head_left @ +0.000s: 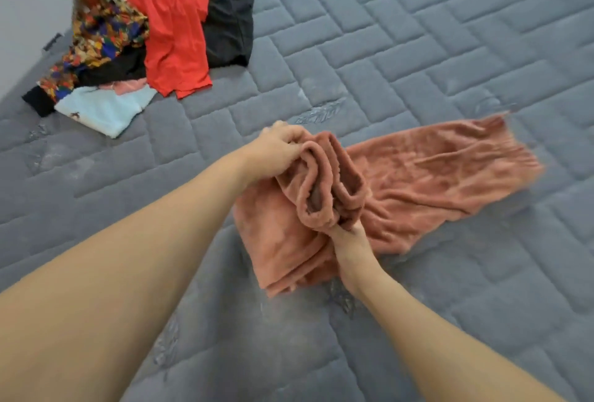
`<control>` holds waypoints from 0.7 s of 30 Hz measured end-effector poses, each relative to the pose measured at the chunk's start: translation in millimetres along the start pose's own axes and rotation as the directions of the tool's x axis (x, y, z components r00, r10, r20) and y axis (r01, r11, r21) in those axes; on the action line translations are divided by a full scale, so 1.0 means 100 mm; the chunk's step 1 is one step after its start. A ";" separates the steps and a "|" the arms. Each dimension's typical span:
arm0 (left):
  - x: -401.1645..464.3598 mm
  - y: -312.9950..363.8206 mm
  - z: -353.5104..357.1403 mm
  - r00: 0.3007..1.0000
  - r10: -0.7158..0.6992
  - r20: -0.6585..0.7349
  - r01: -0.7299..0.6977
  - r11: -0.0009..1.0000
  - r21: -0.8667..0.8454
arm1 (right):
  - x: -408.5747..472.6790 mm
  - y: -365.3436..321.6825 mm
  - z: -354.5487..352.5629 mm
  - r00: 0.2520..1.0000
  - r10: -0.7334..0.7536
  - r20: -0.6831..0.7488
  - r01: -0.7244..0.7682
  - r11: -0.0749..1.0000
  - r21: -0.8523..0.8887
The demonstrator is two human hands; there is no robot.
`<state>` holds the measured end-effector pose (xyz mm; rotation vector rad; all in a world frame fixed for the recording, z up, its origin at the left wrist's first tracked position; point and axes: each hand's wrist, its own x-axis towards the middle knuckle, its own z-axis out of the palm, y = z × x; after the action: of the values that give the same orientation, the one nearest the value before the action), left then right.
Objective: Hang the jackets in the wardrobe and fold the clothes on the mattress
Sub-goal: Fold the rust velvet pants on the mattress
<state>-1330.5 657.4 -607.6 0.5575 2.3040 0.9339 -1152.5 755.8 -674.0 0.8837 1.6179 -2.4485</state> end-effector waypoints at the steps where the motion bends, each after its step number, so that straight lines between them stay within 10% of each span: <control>1: 0.16 0.26 0.16 1.000 0.013 0.007 -0.013 0.998 -0.061 | -0.01 -0.12 -0.20 0.999 -0.036 -0.024 0.037 0.999 0.027; 4: 0.71 1.01 0.71 1.000 0.001 0.019 0.003 0.982 -0.191 | 0.03 -0.40 -0.80 0.983 -0.009 -0.184 0.026 0.995 0.095; 11: 1.81 2.13 1.81 0.998 0.040 -0.049 -0.036 0.996 0.083 | 0.59 -0.96 -2.09 0.848 0.068 -0.526 0.111 0.947 0.300; 16: 1.68 1.29 2.01 0.992 -0.112 -0.056 0.125 0.878 0.463 | 0.92 -0.88 -2.38 0.780 0.201 -0.593 -0.093 0.974 0.208; 21: 1.32 0.21 1.75 0.971 -0.230 -0.061 0.217 0.746 0.630 | 1.41 -1.06 -2.60 0.491 0.009 -0.871 0.023 0.999 0.023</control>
<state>-1310.7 830.7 -741.4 0.5268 2.5750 0.0005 -1199.4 1061.2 -729.7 2.4295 1.7325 -2.0638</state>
